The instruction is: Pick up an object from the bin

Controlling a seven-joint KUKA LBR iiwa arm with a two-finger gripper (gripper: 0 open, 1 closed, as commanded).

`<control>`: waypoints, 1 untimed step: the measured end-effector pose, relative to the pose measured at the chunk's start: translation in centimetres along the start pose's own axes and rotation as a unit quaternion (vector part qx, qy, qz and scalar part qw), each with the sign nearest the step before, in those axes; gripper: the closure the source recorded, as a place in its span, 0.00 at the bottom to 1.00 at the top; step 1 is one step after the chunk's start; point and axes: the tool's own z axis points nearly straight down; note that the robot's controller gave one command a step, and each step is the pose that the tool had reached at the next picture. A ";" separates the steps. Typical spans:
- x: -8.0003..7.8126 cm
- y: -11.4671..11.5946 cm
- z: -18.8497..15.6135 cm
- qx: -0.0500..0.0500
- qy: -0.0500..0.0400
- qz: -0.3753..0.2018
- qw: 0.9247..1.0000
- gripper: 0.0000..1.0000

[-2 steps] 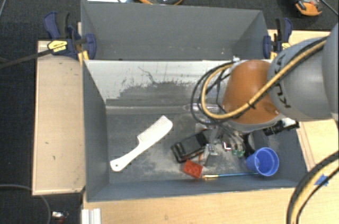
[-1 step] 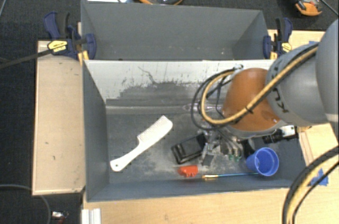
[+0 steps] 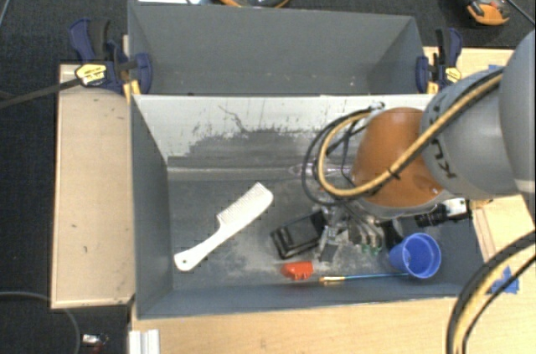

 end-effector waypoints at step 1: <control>0.2 -0.3 -8.2 0.001 0.007 -0.008 1.000 1.00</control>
Offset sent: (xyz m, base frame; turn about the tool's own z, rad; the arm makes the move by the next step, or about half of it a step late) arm -0.0013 0.0000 0.0179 -0.0085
